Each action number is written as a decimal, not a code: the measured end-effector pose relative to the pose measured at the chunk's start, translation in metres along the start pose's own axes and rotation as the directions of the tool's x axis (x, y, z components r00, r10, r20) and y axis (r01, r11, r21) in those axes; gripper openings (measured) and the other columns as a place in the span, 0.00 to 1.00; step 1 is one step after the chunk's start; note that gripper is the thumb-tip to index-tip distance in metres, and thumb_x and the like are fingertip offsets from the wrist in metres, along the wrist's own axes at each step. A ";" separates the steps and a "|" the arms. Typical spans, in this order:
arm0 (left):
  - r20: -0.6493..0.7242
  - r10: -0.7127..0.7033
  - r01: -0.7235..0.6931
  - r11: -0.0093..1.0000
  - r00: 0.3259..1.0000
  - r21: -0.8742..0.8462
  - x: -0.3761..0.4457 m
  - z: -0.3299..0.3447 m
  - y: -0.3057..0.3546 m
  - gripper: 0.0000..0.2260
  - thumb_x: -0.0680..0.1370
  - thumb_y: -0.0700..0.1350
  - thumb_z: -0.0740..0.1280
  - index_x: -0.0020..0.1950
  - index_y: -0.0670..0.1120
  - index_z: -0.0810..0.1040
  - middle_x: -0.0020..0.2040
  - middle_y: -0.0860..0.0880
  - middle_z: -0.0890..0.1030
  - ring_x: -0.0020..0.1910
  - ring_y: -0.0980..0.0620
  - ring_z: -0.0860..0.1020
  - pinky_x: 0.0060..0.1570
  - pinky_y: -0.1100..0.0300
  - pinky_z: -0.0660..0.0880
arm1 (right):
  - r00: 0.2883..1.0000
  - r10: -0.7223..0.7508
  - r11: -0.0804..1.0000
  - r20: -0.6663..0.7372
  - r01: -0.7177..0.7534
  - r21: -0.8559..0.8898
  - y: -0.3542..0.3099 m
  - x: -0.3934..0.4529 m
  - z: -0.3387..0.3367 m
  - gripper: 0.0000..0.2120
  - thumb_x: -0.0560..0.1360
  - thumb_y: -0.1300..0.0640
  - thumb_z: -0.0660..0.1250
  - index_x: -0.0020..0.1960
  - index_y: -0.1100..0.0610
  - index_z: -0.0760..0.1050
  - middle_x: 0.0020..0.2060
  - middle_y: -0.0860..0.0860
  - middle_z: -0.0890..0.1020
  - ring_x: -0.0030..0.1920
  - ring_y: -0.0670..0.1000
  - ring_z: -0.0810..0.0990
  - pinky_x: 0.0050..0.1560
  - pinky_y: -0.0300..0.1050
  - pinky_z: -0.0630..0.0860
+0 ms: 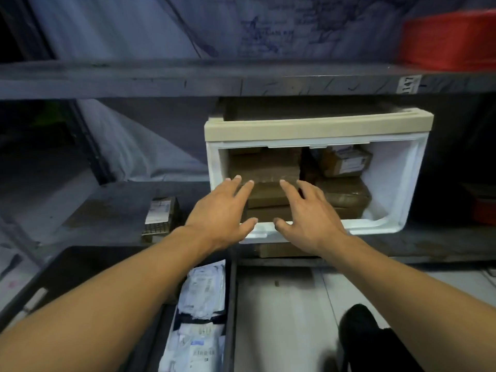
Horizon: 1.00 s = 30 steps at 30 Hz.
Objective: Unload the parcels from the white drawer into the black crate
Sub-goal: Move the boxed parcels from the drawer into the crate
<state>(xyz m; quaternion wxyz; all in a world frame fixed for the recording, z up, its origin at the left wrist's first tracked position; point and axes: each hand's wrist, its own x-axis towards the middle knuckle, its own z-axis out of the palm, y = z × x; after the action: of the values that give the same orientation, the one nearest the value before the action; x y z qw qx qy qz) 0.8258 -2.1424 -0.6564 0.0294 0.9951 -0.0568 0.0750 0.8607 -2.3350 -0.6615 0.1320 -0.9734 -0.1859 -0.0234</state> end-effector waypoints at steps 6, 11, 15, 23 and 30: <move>-0.055 -0.261 0.224 0.903 0.964 -0.367 0.061 0.023 0.026 0.36 0.81 0.53 0.67 0.83 0.47 0.51 0.79 0.44 0.61 0.76 0.43 0.65 0.72 0.51 0.66 | 0.983 0.181 0.915 -0.013 -0.163 0.369 0.037 0.046 -0.003 0.40 0.79 0.46 0.69 0.83 0.46 0.49 0.79 0.53 0.59 0.78 0.58 0.62 0.73 0.53 0.66; -0.017 -0.523 0.403 0.678 0.852 -0.615 0.108 0.040 0.026 0.36 0.78 0.51 0.71 0.80 0.45 0.56 0.77 0.41 0.63 0.74 0.37 0.65 0.74 0.45 0.66 | 0.952 0.307 0.720 0.015 -0.242 0.650 0.048 0.095 0.001 0.36 0.80 0.47 0.68 0.82 0.48 0.54 0.77 0.52 0.67 0.76 0.57 0.66 0.72 0.49 0.66; -0.040 -0.602 0.406 0.584 0.797 -0.703 0.128 0.047 0.021 0.33 0.76 0.49 0.71 0.78 0.45 0.62 0.73 0.41 0.68 0.71 0.37 0.69 0.71 0.44 0.69 | 0.926 0.358 0.506 0.119 -0.300 0.809 0.046 0.119 0.015 0.34 0.80 0.46 0.68 0.82 0.46 0.57 0.78 0.49 0.65 0.77 0.56 0.65 0.72 0.48 0.64; -0.050 -0.700 0.360 0.426 0.712 -0.830 0.119 0.037 0.033 0.20 0.80 0.49 0.68 0.70 0.46 0.71 0.65 0.45 0.76 0.63 0.42 0.76 0.64 0.48 0.74 | 0.877 0.474 0.297 0.077 -0.242 0.924 0.043 0.116 0.026 0.30 0.80 0.45 0.68 0.79 0.42 0.63 0.76 0.49 0.68 0.75 0.56 0.68 0.71 0.54 0.67; -0.038 -0.701 0.241 0.295 0.712 -0.924 0.096 0.027 0.046 0.21 0.79 0.50 0.69 0.71 0.50 0.70 0.66 0.50 0.71 0.60 0.50 0.73 0.57 0.54 0.73 | 0.832 0.550 0.207 0.069 -0.216 0.954 0.053 0.084 0.004 0.16 0.80 0.45 0.66 0.67 0.45 0.73 0.49 0.45 0.75 0.50 0.48 0.74 0.49 0.47 0.71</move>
<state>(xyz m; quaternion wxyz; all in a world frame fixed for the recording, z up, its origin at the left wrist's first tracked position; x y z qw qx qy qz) 0.9185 -2.1999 -0.6664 0.5651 0.7542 0.2282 0.2447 0.9579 -2.3516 -0.6710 0.6956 -0.7101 0.1079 -0.0179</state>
